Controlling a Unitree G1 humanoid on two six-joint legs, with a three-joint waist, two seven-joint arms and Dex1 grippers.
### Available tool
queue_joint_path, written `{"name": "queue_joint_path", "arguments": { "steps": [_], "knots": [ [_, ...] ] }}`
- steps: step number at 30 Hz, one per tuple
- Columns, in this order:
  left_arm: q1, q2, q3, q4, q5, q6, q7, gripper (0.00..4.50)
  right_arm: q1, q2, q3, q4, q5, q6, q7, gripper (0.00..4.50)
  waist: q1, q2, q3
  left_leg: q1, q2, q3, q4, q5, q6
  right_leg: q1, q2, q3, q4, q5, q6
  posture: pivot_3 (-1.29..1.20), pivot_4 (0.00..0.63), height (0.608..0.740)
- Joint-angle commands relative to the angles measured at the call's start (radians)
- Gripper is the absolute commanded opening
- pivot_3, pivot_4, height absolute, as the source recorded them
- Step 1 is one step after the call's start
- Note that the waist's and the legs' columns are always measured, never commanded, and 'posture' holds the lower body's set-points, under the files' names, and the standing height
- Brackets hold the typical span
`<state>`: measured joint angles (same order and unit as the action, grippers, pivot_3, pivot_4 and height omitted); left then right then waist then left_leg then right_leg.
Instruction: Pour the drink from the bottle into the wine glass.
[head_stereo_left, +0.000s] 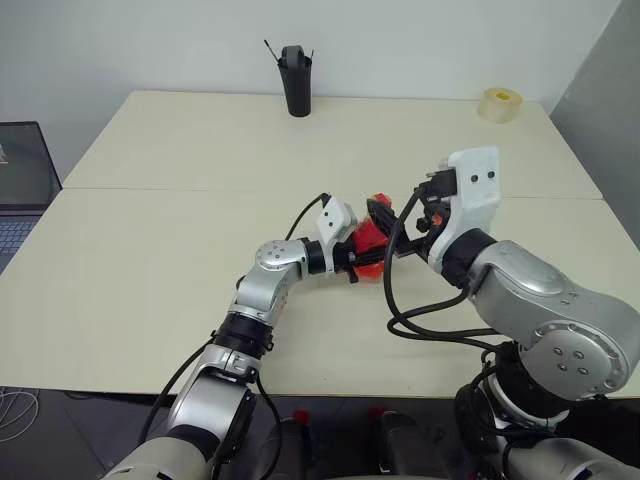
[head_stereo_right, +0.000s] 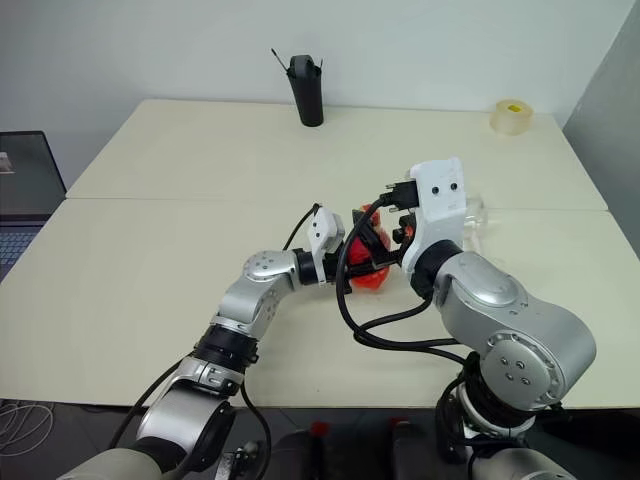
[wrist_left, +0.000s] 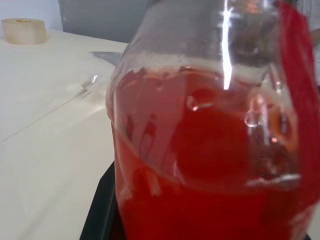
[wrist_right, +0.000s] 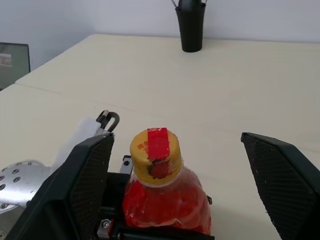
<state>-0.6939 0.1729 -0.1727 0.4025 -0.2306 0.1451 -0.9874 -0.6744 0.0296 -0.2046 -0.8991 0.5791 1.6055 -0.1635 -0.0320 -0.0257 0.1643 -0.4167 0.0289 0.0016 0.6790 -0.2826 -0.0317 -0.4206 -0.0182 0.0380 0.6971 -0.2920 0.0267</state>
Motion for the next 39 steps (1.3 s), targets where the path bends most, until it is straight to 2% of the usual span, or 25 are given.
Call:
{"name": "queue_joint_path", "arguments": {
  "steps": [1, 15, 18, 25, 28, 32, 33, 34, 36, 39],
  "knots": [
    [-0.026, -0.004, 0.000, -0.025, 0.001, -0.026, -0.006, 1.42, -0.015, 0.029, 0.021, -0.018, -0.025, 0.009, -0.020, 4.35, -0.001, 0.000, 0.000, 0.000, 0.000, 0.000, 0.000, 0.000, 0.000, 0.000, 0.000, 0.000, 0.000, 0.000, 0.000, 0.00, 0.150, 0.740],
    [-0.018, 0.028, 0.016, -0.044, 0.004, -0.013, 0.007, 1.38, -0.029, 0.057, 0.072, 0.042, -0.091, 0.009, -0.032, 4.35, -0.001, 0.000, 0.000, 0.000, 0.000, 0.000, 0.000, 0.000, 0.000, 0.000, 0.000, 0.000, 0.000, 0.000, 0.000, 0.00, 0.150, 0.740],
    [-0.018, 0.030, 0.015, -0.047, 0.004, -0.012, 0.008, 1.38, -0.033, 0.066, 0.078, 0.045, -0.098, 0.009, -0.032, 3.76, -0.001, 0.000, 0.000, 0.000, 0.000, 0.000, 0.000, 0.000, 0.000, 0.000, 0.000, 0.000, 0.000, 0.000, 0.000, 0.00, 0.150, 0.740],
    [-0.019, 0.031, 0.014, -0.047, 0.003, -0.012, 0.012, 1.38, -0.049, 0.065, 0.085, 0.050, -0.114, 0.009, -0.027, 1.31, -0.001, 0.000, 0.000, 0.000, 0.000, 0.000, 0.000, 0.000, 0.000, 0.000, 0.000, 0.000, 0.000, 0.000, 0.000, 0.00, 0.150, 0.740],
    [-0.023, 0.030, 0.014, -0.043, 0.003, -0.012, 0.014, 1.36, -0.069, 0.020, 0.078, 0.064, -0.118, 0.009, 0.002, 1.21, -0.001, 0.000, 0.000, 0.000, 0.000, 0.000, 0.000, 0.000, 0.000, 0.000, 0.000, 0.000, 0.000, 0.000, 0.000, 0.00, 0.150, 0.740],
    [-0.026, 0.027, 0.010, -0.046, 0.002, -0.009, 0.014, 1.33, -0.103, -0.120, 0.071, 0.101, -0.058, -0.012, 0.162, 1.21, -0.001, 0.000, 0.000, 0.000, 0.000, 0.000, 0.000, -0.002, 0.003, 0.000, 0.000, -0.001, 0.000, 0.000, 0.000, 0.00, 0.150, 0.740],
    [-0.026, 0.028, 0.008, -0.051, 0.001, -0.007, 0.010, 1.33, -0.092, -0.192, 0.066, 0.122, -0.015, -0.048, 0.255, 1.21, -0.001, 0.000, 0.000, 0.000, -0.001, 0.000, 0.000, -0.002, 0.003, 0.000, 0.000, -0.001, -0.001, 0.000, 0.000, 0.00, 0.150, 0.740],
    [-0.024, 0.034, 0.001, -0.066, 0.001, -0.009, -0.003, 1.33, -0.069, -0.279, 0.048, 0.149, 0.044, -0.165, 0.430, 1.21, -0.001, 0.000, 0.000, 0.000, -0.001, 0.000, 0.000, -0.002, 0.003, 0.000, 0.000, -0.001, -0.001, 0.000, 0.000, 0.00, 0.150, 0.740],
    [-0.022, 0.038, -0.005, -0.094, -0.006, 0.002, -0.022, 1.32, -0.041, -0.412, 0.029, 0.226, 0.114, -0.322, 0.669, 1.21, 0.002, 0.000, 0.000, 0.000, -0.002, 0.000, 0.000, -0.002, 0.004, 0.001, 0.000, -0.002, -0.003, 0.000, 0.000, 0.00, 0.150, 0.740],
    [-0.007, 0.045, -0.017, -0.169, -0.035, 0.046, -0.056, 1.32, -0.034, -0.602, 0.077, 0.467, 0.089, -0.553, 0.979, 1.21, 0.000, 0.000, 0.000, 0.000, -0.003, 0.001, 0.000, -0.002, 0.004, 0.002, 0.000, -0.003, -0.003, 0.000, 0.000, 0.00, 0.150, 0.740]
  ]
}}
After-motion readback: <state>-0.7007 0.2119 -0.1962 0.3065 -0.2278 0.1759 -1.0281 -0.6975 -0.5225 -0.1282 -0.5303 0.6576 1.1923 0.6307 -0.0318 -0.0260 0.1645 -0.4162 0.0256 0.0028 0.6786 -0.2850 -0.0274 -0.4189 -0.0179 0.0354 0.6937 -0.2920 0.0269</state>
